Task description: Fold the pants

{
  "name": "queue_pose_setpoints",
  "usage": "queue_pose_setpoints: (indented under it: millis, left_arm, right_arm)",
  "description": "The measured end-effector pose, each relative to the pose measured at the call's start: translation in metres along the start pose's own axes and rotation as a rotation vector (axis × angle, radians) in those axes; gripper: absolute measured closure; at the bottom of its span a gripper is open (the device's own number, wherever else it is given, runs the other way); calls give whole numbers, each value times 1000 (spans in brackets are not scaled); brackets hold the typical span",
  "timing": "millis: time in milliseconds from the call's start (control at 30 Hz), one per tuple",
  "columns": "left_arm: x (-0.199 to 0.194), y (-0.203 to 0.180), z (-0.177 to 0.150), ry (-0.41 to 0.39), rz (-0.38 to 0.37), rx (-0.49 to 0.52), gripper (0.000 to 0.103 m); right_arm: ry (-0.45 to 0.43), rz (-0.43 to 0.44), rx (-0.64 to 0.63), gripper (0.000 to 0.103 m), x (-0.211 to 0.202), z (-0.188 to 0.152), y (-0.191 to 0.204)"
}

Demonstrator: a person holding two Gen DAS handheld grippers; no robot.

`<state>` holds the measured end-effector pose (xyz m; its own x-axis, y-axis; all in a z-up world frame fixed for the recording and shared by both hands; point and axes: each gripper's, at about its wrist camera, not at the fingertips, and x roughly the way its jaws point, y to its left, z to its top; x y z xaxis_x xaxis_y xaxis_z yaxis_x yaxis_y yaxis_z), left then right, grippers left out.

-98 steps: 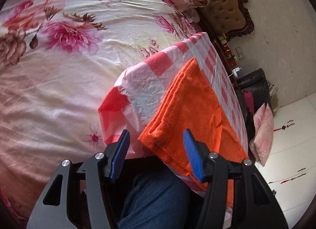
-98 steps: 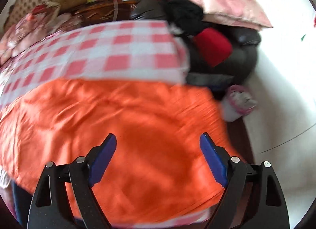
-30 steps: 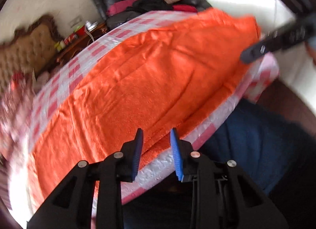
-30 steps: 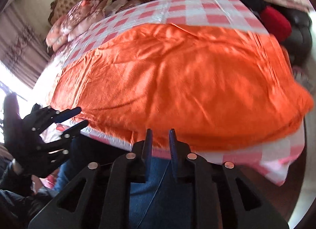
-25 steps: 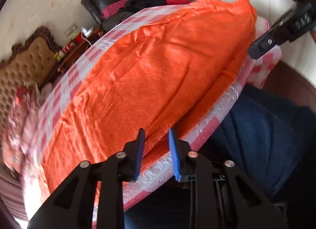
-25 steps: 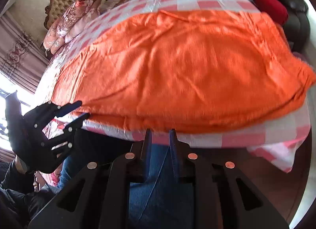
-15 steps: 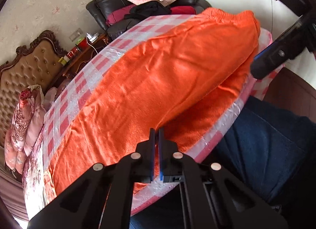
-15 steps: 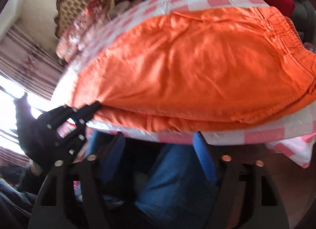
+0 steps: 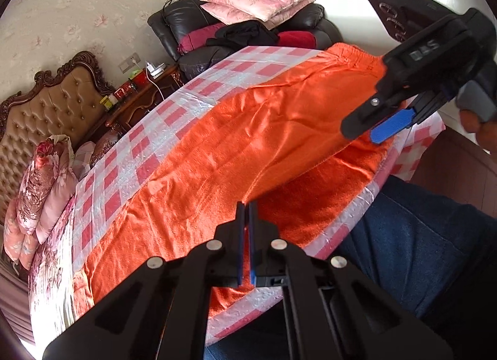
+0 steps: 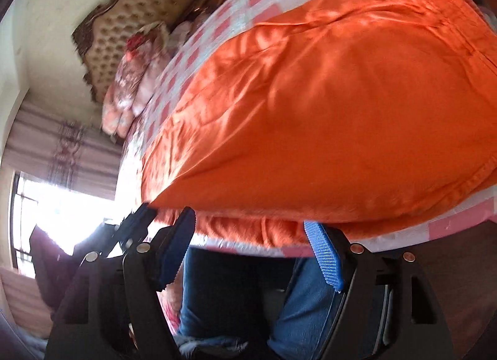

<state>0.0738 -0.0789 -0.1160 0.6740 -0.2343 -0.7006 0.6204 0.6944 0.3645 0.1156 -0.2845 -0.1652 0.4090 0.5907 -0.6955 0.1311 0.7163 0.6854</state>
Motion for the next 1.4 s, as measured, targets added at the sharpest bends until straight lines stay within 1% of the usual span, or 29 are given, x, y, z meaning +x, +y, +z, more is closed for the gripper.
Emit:
queue_pose_setpoints:
  millis: [67,100,133,167,200,267,333,567,667,700,733,833,900,933,967,1000,1033,1067,1100,1133,1167,1200,1233,1267,1300,1333,1367,1400]
  left_arm:
    - [-1,-2,-2,2,-6,5,101]
    - [-1,-4,-4,7,-10,11,101]
    - [1,-7,-7,16,-19,19,101]
    - [3,-12,-10,25,-26,27,101]
    - [5,-16,-13,32,-30,35,101]
    - [9,-25,-19,48,-29,59,101]
    - [13,-30,-24,58,-28,72,101]
    - [23,-33,-32,77,-49,60,101]
    - [26,-33,-35,78,-49,45,101]
    - [27,-32,-35,79,-49,42,100]
    - [28,-31,-36,83,-51,39,95]
    - [25,-27,-36,87,-82,10,89]
    - [21,-21,-37,85,-102,-13,86]
    - [17,-17,-37,80,-106,-26,83]
    - [14,-11,-36,73,-105,-44,76]
    - [10,-2,-36,59,-98,-83,71]
    - [6,8,-36,43,-91,-127,64]
    - [2,21,-36,21,-77,-183,61]
    - [0,30,-37,5,-64,-220,60]
    - [-2,39,-38,-19,-43,-255,54]
    - [-4,46,-38,-42,-24,-271,47]
    - [-6,50,-39,-73,4,-280,43]
    - [-5,52,-39,-82,16,-282,43]
    - [-3,54,-38,-74,13,-288,43]
    - [1,55,-36,-56,-4,-302,43]
    - [7,55,-34,-30,-24,-323,43]
    - [12,58,-33,0,-44,-345,44]
    - [17,59,-32,32,-71,-377,51]
  right_arm:
    - [-40,-39,-5,52,-5,2,0]
    - [-63,-69,-15,72,-9,3,0]
    - [-63,-86,-30,84,-10,3,0]
    - [-52,-103,-50,87,-9,2,0]
    - [-44,-136,-71,92,-6,0,2]
    - [-27,-172,-96,93,-4,-3,3]
    - [-25,-186,-110,94,-5,-5,3]
    - [7,-246,-167,94,1,-13,4]
    - [12,-288,-222,94,4,-16,9]
    - [14,-304,-239,94,5,-17,11]
    - [16,-313,-246,94,5,-18,11]
    - [34,-336,-267,93,6,-20,13]
    - [56,-354,-287,93,4,-22,15]
    - [76,-360,-298,90,2,-23,15]
    - [110,-367,-320,87,0,-24,16]
    - [132,-379,-341,84,-3,-25,16]
    - [147,-389,-365,84,-7,-26,16]
    - [161,-393,-389,84,-11,-26,16]
    - [184,-379,-413,82,-17,-25,15]
    - [194,-349,-430,82,-25,-22,15]
    - [178,-330,-439,82,-31,-18,15]
    - [115,-322,-436,74,-43,-9,15]
    - [51,-336,-417,43,-51,2,13]
    - [-16,-359,-398,28,-57,13,12]
    - [-86,-377,-402,22,-59,27,12]
    - [-120,-411,-419,23,-56,37,14]
    - [-151,-468,-440,23,-51,48,18]
    - [-193,-530,-469,23,-42,60,22]
